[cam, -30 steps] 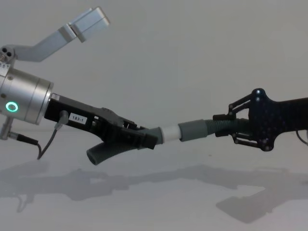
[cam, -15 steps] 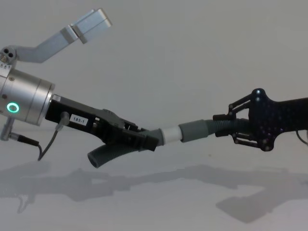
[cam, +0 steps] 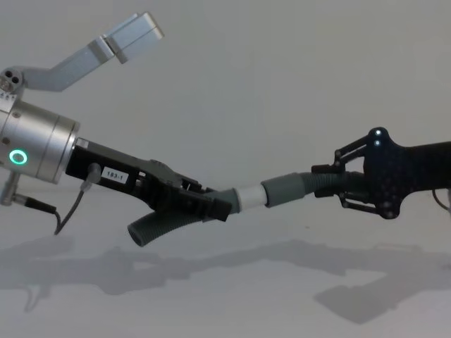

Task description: Use both hands to pick up one end of the pipe from the table, align the ends, and insert them.

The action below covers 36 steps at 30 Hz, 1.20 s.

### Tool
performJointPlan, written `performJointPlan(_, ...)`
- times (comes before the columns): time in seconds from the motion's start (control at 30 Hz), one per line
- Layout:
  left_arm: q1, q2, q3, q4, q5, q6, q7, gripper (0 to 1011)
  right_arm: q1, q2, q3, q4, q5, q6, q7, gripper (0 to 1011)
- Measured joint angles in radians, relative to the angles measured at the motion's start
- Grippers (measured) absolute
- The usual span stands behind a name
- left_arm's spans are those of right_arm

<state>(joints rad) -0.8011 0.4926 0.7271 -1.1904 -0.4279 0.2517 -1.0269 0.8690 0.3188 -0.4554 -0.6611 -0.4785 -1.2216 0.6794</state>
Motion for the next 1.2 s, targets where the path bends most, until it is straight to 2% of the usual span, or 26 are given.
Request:
performJointPlan(0.4,-0.005,0.004,0.009,0.001,-0.008,-0.001,0.001,327,0.016,-0.006,-0.007,0.029,0.037,0.0,0.014,212)
performJointPlan(1.2,-0.015,0.008,0.028,0.013,-0.022,-0.008,0.007,327,0.023,-0.008,-0.011,0.043,0.054,0.0,0.021,212)
